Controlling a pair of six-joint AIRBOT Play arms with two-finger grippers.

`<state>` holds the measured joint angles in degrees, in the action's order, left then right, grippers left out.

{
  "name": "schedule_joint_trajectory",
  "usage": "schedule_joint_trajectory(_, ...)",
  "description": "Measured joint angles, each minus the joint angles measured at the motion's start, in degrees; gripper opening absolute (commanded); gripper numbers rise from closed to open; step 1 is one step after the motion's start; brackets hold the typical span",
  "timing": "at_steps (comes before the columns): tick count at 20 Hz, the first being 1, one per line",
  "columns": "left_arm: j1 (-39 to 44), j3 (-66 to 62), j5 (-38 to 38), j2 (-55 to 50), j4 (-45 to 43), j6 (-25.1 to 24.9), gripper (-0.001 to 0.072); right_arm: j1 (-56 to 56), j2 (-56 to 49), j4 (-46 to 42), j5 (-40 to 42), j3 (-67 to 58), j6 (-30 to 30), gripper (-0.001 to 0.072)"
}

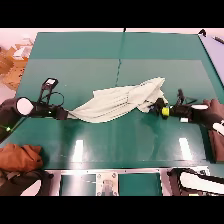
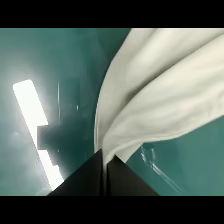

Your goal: Fold the shirts.

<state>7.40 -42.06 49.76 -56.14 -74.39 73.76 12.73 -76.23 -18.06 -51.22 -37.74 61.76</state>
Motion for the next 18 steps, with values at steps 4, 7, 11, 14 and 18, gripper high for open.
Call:
schedule_joint_trajectory(4, 0.02, -13.16, 2.75, 0.07, -0.20, 0.98, 0.0018, 5.84, 6.19, -0.17, -11.28, -15.52, 1.66, 0.0018)
schedule_joint_trajectory(7, 0.02, -29.40, 4.76, 0.09, -0.66, 1.95, 0.0018, 12.37, 12.11, 0.04, -15.61, -31.78, 5.53, 0.0018)
schedule_joint_trajectory(11, 0.00, -53.68, 6.05, 0.13, -2.25, 3.34, 0.0018, 21.64, 18.05, 0.15, -16.22, -52.74, 9.64, 0.0019)
schedule_joint_trajectory(14, 0.02, -68.48, 6.93, 0.37, -2.84, 3.82, 0.0018, 27.67, 22.32, 0.24, -13.55, -63.45, 10.84, 0.0018)
schedule_joint_trajectory(18, 0.02, -77.18, 7.37, 2.69, -3.54, 4.13, 0.0019, 32.59, 27.63, -1.01, -9.33, -68.81, 11.41, 0.0019)
